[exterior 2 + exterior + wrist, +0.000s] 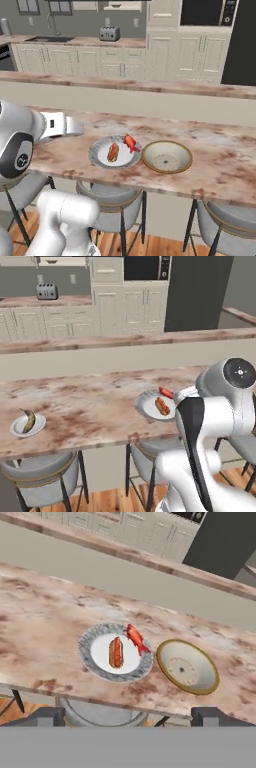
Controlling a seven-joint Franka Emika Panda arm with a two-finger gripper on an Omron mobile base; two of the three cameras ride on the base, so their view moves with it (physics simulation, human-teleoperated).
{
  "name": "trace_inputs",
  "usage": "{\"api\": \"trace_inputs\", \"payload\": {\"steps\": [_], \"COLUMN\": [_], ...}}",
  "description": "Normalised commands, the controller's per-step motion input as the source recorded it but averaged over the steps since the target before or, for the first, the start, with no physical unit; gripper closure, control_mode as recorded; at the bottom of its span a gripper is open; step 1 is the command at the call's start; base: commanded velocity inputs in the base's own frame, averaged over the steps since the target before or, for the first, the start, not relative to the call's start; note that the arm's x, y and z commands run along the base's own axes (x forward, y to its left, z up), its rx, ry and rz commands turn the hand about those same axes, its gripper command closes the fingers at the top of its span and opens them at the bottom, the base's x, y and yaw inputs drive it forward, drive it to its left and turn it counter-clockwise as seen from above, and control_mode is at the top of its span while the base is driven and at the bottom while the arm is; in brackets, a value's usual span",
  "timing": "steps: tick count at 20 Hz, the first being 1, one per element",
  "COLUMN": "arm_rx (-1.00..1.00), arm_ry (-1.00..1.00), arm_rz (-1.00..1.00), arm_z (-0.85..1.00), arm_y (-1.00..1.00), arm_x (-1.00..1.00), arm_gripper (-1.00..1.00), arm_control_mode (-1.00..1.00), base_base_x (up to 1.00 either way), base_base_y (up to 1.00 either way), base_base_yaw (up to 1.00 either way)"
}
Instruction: Take the smaller bowl and place it next to the appetizer plate on the dining counter , and place the larger bowl next to the plate with cooked food.
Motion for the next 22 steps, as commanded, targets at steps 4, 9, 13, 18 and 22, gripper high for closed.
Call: {"api": "trace_inputs", "payload": {"steps": [4,9,13,18,22], "arm_rx": [0.00,0.00,0.00,0.00,0.00], "arm_ry": [0.00,0.00,0.00,0.00,0.00], "arm_rz": [0.00,0.00,0.00,0.00,0.00], "arm_z": [0.00,0.00,0.00,0.00,0.00], "arm_y": [0.00,0.00,0.00,0.00,0.00], "arm_x": [0.00,0.00,0.00,0.00,0.00], "arm_gripper": [-1.00,-1.00,-1.00,-1.00,-1.00], "arm_control_mode": [1.00,1.00,1.00,1.00,1.00], "base_base_x": [-0.91,-0.17,0.00,0.00,0.00], "base_base_y": [0.17,0.90,1.00,1.00,1.00], "base_base_yaw": [0.21,0.20,0.10,0.08,0.12]}}
